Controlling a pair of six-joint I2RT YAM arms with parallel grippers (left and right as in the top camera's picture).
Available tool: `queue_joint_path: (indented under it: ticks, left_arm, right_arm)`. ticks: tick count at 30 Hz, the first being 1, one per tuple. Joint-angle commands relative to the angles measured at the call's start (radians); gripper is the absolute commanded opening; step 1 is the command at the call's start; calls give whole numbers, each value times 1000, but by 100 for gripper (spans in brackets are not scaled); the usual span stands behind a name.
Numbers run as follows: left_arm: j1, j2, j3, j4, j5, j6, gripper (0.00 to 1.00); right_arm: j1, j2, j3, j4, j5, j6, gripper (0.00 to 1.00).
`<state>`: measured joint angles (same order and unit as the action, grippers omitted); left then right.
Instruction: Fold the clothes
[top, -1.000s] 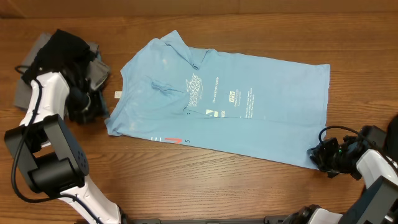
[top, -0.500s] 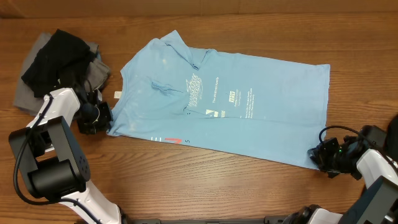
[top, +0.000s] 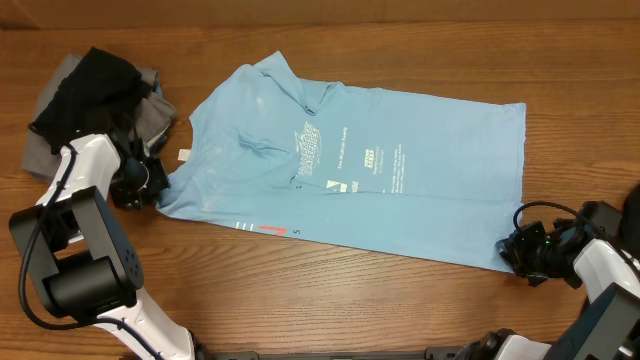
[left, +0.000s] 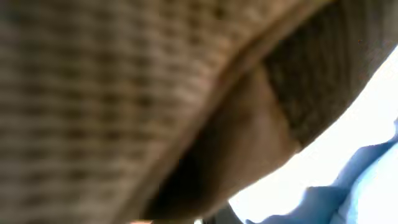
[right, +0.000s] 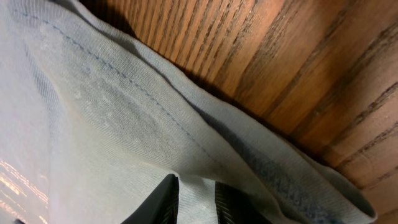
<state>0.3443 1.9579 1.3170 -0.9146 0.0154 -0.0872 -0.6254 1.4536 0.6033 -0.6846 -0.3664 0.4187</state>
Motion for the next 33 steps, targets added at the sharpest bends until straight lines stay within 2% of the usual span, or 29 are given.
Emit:
queue_joint_path:
  ticks: [1,3,4,7,10,13,15,20,23,24,27,33]
  left_arm:
    - [24,16,54,-21,-78,-30,13]
    - [28,16,82,-53,-70,-33,37]
    - [29,16,96,-74,-66,-33,46]
    - [29,15,138,-136,-21,-30,50]
    - [25,13,168,-188,137,35,45]
    - [6,11,167,-227,253,112,33]
    - [-14,11,155,-233,268,137,21]
    - [-83,11,55,-148,263,166,16]
    - [-109,11,-39,-52,268,162,4]
    - [-114,11,-65,-27,268,162,4]
    - [-122,11,-128,45,248,169,4]
    - [-108,11,-185,182,-24,30,4]
  right_arm:
    - [-4,28,-31,-14,209,1,25]
    - [-4,28,-29,-20,209,1,25]
    - [-4,29,-29,-23,209,1,25]
    - [-4,29,-29,-32,209,0,27]
    - [-4,28,-29,-31,209,1,29]
    - [-4,28,-28,-32,209,1,29]
    - [-4,28,-28,-31,209,1,29]
    - [-4,28,-28,-31,209,1,30]
    - [-4,29,-28,-32,209,2,30]
    - [-4,29,-28,-32,209,2,30]
    - [-4,28,-28,-31,209,2,30]
    - [-4,28,-28,-32,209,2,30]
